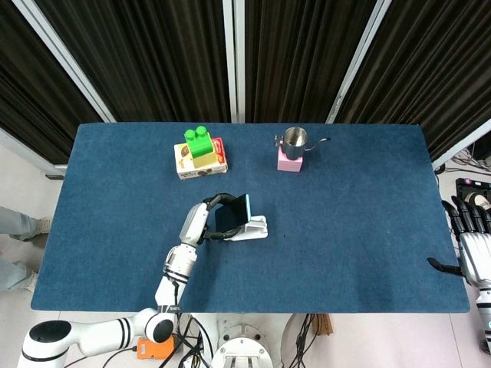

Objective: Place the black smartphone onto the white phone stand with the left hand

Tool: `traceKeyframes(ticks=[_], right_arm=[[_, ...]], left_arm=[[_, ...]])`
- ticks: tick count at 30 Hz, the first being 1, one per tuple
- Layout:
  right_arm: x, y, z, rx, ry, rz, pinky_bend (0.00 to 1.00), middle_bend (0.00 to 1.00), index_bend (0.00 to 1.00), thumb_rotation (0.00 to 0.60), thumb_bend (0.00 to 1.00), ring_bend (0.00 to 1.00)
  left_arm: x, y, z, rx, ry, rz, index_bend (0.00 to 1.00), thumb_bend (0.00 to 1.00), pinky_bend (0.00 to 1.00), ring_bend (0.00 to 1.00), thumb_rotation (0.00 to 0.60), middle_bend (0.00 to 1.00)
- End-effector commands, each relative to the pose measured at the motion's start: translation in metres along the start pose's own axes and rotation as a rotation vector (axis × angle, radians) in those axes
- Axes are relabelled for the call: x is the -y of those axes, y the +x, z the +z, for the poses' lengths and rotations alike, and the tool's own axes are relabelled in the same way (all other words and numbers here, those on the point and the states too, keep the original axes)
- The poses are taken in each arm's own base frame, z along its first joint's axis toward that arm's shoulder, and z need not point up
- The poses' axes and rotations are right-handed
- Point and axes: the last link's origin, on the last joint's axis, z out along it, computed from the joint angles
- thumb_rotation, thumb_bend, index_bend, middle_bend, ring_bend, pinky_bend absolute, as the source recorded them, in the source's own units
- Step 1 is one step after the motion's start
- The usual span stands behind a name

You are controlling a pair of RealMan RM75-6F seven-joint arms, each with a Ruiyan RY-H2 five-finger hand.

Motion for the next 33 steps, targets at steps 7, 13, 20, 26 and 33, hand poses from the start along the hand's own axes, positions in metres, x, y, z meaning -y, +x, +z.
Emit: traceKeyframes(ticks=[7,13,20,26,33], right_arm=[[-0.002,-0.002,0.001,0.006,0.000,0.004,0.04,0.00,0.00,0.600,0.15,0.00],[-0.004,-0.003,0.000,0.008,-0.006,0.005,0.04,0.00,0.00,0.600,0.15,0.00],[-0.004,-0.005,0.002,0.012,-0.005,0.008,0.04,0.00,0.00,0.600,0.15,0.00],[-0.004,-0.006,0.003,0.016,-0.006,0.009,0.04,0.00,0.00,0.600,0.15,0.00],[-0.005,-0.006,0.004,0.019,-0.007,0.010,0.04,0.00,0.00,0.600,0.15,0.00]], left_arm=[[-0.003,-0.016,0.000,-0.018,0.004,-0.013,0.46,0.20,0.26,0.40,0.600,0.56],[0.001,-0.024,0.000,-0.022,0.010,0.000,0.46,0.20,0.26,0.39,0.600,0.55],[0.003,-0.030,0.001,-0.030,0.020,-0.017,0.46,0.20,0.24,0.39,0.600,0.55],[0.005,-0.035,0.001,-0.031,0.020,-0.011,0.45,0.20,0.24,0.39,0.600,0.56],[0.011,-0.039,-0.001,-0.017,0.021,0.011,0.38,0.17,0.21,0.35,0.600,0.51]])
